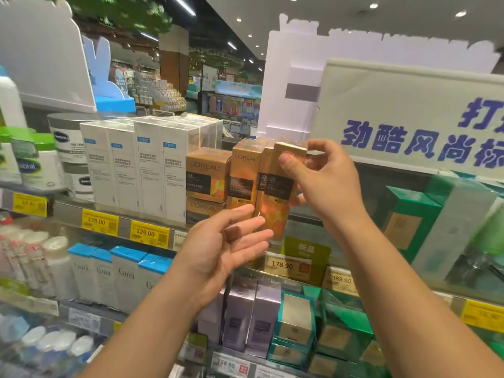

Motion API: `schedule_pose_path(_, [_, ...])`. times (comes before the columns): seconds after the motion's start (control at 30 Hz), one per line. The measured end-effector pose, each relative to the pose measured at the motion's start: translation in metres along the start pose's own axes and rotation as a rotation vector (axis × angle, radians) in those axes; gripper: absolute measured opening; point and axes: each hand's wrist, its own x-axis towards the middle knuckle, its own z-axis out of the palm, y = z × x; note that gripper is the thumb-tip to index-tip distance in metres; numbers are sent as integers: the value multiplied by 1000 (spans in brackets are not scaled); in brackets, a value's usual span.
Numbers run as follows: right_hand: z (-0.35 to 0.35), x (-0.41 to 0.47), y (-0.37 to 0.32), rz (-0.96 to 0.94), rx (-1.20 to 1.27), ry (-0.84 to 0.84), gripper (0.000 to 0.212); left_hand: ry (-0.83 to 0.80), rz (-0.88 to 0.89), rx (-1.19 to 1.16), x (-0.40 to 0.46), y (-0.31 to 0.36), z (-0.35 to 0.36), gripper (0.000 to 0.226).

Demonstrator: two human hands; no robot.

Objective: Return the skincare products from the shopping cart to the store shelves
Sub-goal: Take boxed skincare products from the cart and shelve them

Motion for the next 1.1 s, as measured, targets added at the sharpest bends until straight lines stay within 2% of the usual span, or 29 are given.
schedule_pose_path(0.2, [6, -9, 3, 9, -4, -24, 40, -39, 2, 0, 3, 4, -6, 37])
schedule_pose_path(0.33, [12, -10, 7, -5, -38, 0, 42, -47, 4, 19, 3, 6, -10, 50])
schedule_pose_path(0.47, [16, -12, 10, -15, -35, 31, 40, -42, -2, 33, 4, 7, -12, 34])
schedule_pose_path(0.6, [22, -17, 10, -34, -81, 83, 40, -38, 3, 67, 3, 7, -13, 29])
schedule_pose_path(0.87, [28, -31, 32, -1, -290, 128, 45, -14, -10, 81, 3, 4, -19, 24])
schedule_pose_path(1.1, [32, -36, 32, 57, -311, 90, 44, -31, -9, 71, 1, 5, -20, 23])
